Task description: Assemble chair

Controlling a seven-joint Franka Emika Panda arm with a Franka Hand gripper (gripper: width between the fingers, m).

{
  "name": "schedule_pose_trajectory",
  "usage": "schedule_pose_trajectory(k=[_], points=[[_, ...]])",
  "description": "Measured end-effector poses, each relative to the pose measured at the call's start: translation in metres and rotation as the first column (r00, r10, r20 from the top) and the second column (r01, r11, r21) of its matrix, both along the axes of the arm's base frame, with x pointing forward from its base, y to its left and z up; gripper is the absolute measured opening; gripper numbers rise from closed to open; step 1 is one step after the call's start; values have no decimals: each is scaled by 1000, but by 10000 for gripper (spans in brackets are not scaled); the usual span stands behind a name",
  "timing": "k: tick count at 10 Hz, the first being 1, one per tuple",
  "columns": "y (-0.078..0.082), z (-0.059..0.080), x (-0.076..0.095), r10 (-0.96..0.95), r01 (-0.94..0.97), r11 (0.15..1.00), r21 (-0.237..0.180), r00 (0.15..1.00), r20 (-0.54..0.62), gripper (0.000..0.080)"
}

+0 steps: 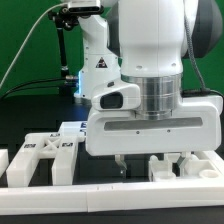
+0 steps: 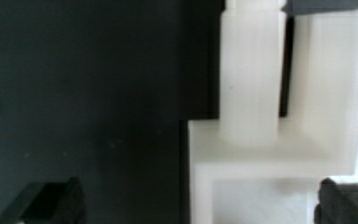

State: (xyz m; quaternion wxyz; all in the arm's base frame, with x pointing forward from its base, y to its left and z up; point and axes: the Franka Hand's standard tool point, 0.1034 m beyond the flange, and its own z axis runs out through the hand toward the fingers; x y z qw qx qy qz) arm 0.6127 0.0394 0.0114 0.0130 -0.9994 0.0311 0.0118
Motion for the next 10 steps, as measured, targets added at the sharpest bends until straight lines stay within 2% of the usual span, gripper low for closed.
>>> schedule_pose_trajectory(k=[2,4,5,6,7,10], points=[[-1,3,1,8,-8,1000,1,1000,2,649],[-4,31,3,15,-15,1000,12,1000,12,649],[0,41,-2,14,-14,1000,14,1000,14,649],[11,50,-9,8,-8,1000,14,1000,22,649],[25,53,-14,19,-19,1000,13,999,28,649],[23,50,-14,25,-26,1000,15,999,25,649]])
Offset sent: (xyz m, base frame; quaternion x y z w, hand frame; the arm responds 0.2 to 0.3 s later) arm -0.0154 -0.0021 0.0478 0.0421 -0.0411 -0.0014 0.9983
